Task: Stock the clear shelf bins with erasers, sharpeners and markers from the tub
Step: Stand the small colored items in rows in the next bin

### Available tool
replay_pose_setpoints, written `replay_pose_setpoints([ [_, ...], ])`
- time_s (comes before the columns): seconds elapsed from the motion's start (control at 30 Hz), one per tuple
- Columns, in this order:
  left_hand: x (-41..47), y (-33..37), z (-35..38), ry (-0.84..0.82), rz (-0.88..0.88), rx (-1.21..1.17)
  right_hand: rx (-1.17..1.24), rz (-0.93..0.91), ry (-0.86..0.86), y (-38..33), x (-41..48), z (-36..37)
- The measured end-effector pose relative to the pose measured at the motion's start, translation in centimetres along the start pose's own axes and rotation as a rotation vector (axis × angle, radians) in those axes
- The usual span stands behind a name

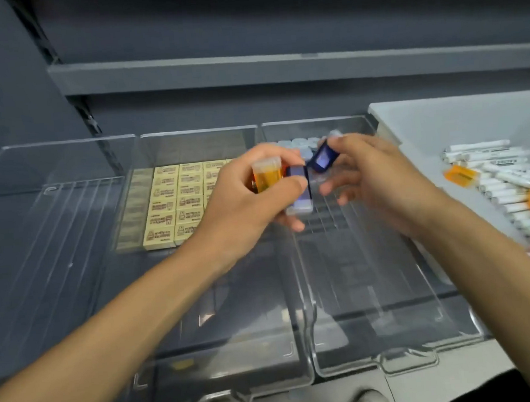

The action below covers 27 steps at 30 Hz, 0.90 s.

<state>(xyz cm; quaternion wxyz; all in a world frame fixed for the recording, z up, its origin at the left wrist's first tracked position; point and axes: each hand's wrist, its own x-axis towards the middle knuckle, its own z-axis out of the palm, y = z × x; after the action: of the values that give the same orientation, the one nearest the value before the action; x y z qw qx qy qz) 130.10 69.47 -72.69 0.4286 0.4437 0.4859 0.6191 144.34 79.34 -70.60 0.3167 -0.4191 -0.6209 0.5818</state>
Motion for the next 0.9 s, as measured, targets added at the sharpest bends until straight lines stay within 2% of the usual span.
replay_pose_setpoints([
  [0.1, 1.5, 0.5, 0.4, 0.077, 0.025, -0.012, -0.061, 0.057, 0.109, 0.8, -0.1, -1.2],
  [0.27, 1.6, -0.1, 0.7, 0.017, 0.014, 0.102, 0.161, 0.132, -0.069, 2.2, -0.6, -1.6],
  [0.33, 2.1, -0.1, 0.9, 0.012, 0.018, 0.142, 0.178, 0.137, -0.073, 2.6, 0.1, -1.0],
  [0.53, 3.9, 0.0, 1.3, 0.122, 0.009, 0.16, 0.041, 0.158, 0.166, 4.8, 3.2, -0.9],
  [0.7, 4.8, -0.4, 0.9, 0.132, 0.038, 0.201, -0.069, 0.144, 0.243, 6.6, 5.2, -0.7],
  [0.9, 6.5, -1.5, 1.6, 0.155, 0.061, 0.198, -0.025, 0.024, 0.323, 7.0, 7.7, -0.3],
])
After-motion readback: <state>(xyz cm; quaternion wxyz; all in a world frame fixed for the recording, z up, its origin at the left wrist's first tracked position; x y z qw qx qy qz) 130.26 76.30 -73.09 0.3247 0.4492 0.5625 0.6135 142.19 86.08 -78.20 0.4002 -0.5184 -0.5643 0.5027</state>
